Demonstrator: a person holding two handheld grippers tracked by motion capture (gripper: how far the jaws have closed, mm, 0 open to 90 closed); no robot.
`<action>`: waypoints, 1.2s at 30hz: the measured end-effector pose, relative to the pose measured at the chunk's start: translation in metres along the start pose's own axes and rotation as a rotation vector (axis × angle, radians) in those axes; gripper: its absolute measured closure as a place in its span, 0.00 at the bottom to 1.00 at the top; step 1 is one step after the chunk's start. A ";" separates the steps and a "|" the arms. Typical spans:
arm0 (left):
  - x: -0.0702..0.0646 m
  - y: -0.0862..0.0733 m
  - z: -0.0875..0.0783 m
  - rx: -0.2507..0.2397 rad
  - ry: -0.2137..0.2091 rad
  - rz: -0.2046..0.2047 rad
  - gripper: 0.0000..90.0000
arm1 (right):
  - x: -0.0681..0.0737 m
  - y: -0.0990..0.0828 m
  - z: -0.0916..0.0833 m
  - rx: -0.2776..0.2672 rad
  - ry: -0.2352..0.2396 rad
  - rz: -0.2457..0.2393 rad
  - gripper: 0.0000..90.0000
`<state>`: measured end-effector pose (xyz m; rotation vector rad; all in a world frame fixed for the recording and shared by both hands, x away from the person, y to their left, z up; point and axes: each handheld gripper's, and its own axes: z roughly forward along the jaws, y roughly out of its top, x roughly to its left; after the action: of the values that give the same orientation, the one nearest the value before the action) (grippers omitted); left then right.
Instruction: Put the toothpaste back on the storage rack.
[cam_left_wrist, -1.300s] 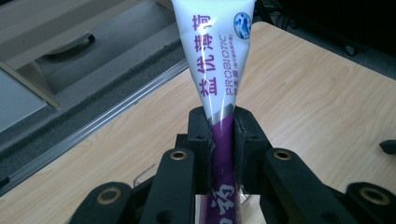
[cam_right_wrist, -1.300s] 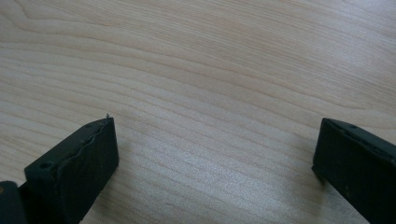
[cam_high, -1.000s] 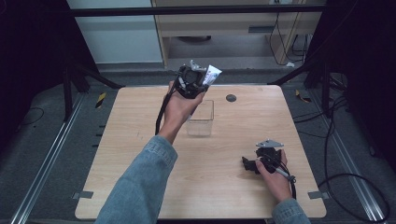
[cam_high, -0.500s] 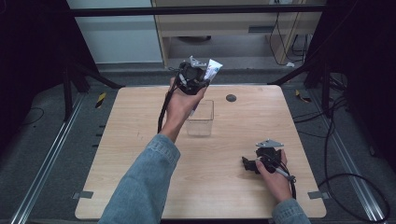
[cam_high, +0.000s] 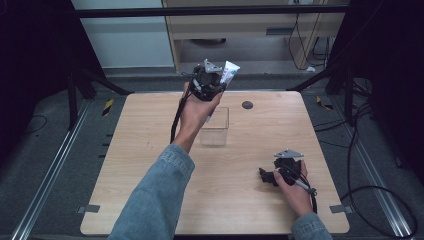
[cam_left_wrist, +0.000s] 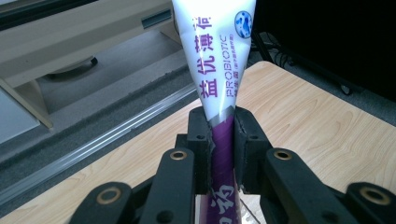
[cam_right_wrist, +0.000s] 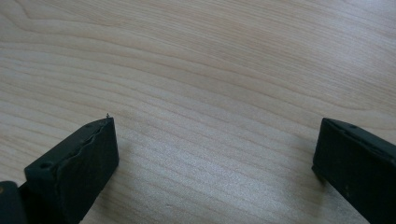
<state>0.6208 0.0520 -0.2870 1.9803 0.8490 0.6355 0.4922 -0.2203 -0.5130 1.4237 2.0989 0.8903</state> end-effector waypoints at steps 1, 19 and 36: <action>-0.001 0.000 0.000 -0.004 -0.001 0.000 0.87 | 0.000 0.000 0.000 -0.001 0.000 0.000 0.00; -0.003 -0.005 0.006 -0.027 -0.008 -0.014 0.87 | 0.000 0.000 0.000 -0.002 -0.001 -0.003 0.00; 0.006 -0.016 0.021 -0.033 -0.015 -0.015 0.87 | 0.000 0.000 0.000 -0.001 -0.003 -0.007 0.00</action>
<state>0.6344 0.0520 -0.3108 1.9453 0.8391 0.6216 0.4923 -0.2207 -0.5130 1.4159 2.1002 0.8860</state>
